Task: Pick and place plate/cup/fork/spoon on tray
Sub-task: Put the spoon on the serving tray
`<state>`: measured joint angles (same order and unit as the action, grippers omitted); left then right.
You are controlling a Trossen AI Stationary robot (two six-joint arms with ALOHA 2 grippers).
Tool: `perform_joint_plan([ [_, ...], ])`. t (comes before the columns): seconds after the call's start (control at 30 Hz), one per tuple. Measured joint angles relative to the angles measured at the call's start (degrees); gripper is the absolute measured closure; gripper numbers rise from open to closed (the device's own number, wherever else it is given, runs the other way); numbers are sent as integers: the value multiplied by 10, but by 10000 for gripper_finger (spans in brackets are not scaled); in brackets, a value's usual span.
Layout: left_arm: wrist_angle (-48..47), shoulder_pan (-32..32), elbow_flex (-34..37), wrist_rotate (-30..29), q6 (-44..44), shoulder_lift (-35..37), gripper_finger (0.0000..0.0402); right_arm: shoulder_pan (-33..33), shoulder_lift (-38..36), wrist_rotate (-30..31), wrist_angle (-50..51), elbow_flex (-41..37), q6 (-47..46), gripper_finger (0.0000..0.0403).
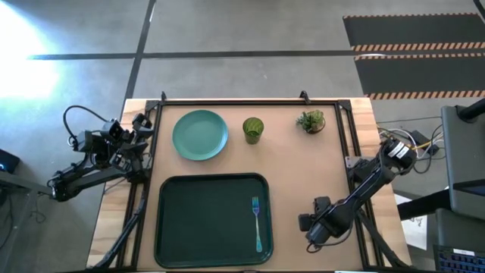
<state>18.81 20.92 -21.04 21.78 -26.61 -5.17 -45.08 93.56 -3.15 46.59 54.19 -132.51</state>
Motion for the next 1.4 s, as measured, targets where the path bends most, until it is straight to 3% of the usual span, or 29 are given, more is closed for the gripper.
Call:
perform_joint_plan([
  [0.17,0,0,0,0,0,0,210,0,0,5,-5,-3,1,286],
  [0.4,0,0,0,0,0,0,210,1,1,17,-12,-3,9,385],
  [0.77,0,0,0,0,0,0,210,3,-6,32,-4,5,0,393],
  [0.87,0,0,0,0,1,0,210,14,-16,106,7,29,0,394],
  [1.0,0,0,0,0,1,0,210,23,-24,250,60,89,16,394],
  [1.1,0,0,0,0,1,0,210,42,-23,312,72,129,60,394],
  [1.4,0,0,0,0,1,0,210,117,-11,338,64,229,243,394],
])
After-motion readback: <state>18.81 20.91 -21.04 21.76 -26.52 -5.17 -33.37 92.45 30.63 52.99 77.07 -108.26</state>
